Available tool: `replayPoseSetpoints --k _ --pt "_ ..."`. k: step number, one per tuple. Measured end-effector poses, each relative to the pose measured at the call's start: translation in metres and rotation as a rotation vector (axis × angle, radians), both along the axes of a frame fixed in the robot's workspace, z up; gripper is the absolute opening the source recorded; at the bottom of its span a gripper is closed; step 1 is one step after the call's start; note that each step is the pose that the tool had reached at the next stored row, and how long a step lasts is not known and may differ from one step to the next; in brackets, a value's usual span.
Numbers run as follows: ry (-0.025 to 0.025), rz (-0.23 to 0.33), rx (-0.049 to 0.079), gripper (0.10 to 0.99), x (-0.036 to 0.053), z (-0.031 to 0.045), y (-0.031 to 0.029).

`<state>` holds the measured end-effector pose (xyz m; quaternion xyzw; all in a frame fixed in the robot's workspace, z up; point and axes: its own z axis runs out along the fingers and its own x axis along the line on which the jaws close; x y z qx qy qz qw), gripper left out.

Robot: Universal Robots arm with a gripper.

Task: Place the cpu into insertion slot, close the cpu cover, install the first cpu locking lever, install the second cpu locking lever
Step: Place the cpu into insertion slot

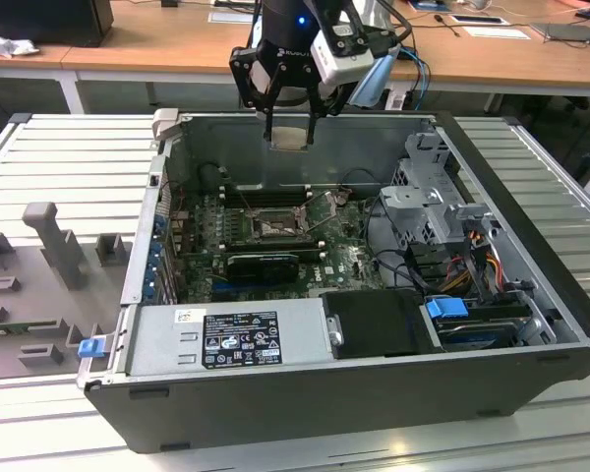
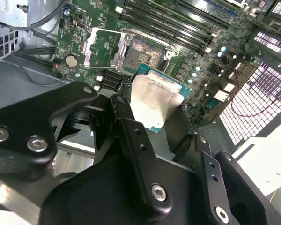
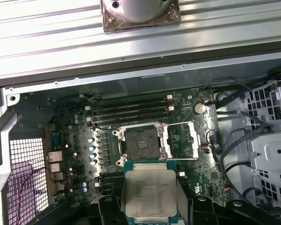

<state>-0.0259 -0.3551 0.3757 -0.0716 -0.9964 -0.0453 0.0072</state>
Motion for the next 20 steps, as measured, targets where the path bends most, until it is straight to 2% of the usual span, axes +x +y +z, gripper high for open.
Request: replayPoseSetpoints --k 20 --pt "0.0 -0.058 0.0 0.529 0.0 0.0 0.0"
